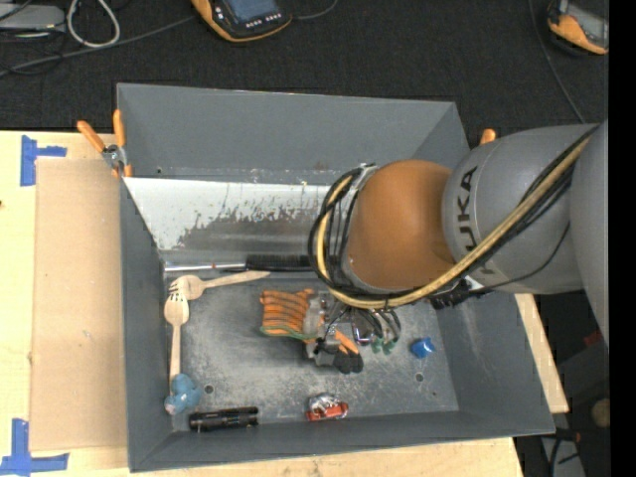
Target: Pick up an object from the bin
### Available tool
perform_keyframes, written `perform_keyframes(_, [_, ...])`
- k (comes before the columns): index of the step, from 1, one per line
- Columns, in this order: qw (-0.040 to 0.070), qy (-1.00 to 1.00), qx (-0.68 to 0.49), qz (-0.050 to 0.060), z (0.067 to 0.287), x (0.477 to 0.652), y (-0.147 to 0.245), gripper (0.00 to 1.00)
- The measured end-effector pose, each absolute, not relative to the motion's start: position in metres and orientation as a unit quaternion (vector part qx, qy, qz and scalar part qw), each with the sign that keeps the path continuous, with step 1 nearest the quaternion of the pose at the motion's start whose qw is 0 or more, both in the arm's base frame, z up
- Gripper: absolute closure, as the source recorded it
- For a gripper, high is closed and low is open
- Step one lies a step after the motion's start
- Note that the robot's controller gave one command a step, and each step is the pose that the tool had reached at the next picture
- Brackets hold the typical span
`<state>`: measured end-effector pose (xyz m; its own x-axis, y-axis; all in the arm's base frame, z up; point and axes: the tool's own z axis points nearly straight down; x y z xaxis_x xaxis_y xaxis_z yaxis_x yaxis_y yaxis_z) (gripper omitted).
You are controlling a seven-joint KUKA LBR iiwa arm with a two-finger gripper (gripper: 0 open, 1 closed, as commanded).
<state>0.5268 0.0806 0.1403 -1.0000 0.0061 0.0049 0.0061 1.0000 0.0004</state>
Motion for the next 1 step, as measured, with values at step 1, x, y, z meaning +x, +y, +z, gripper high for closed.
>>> perform_keyframes(1, [0.003, -1.000, -0.001, 0.000, 0.2018, 0.5343, 0.0766, 1.00])
